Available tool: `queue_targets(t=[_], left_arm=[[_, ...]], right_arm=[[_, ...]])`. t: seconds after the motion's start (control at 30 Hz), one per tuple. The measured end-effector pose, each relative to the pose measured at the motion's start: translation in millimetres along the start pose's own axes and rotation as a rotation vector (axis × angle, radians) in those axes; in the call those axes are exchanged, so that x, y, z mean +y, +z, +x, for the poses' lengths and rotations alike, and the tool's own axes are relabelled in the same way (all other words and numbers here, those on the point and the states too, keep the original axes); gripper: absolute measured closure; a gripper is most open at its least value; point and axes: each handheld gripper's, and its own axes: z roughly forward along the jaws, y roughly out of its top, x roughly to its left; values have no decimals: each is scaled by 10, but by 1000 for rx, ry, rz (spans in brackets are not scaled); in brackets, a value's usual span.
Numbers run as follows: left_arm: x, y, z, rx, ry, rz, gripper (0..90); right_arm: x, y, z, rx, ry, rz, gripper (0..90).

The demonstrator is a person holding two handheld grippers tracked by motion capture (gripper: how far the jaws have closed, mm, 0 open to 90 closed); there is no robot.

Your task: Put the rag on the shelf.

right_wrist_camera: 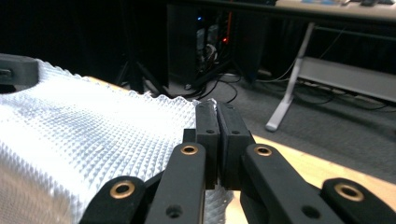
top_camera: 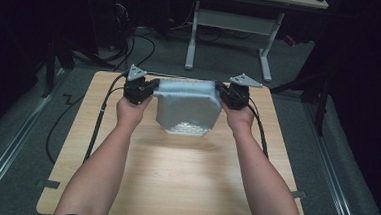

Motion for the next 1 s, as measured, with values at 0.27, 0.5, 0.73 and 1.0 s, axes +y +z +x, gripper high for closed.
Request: queue_targets(t=[0.27,0.5,0.73,1.0], left_arm=[[-244,37,13,-26,-31,28,900],[-407,61,31,-51,-63,44,899],[-504,78,22,-65,-79,52,895],[-569,70,18,-69,-83,57,888]], right_arm=[[-218,58,14,13,13,39,888],[-410,95,23,20,36,65,886],[-504,99,27,18,55,73,878],[-571,98,38,10,45,91,856]])
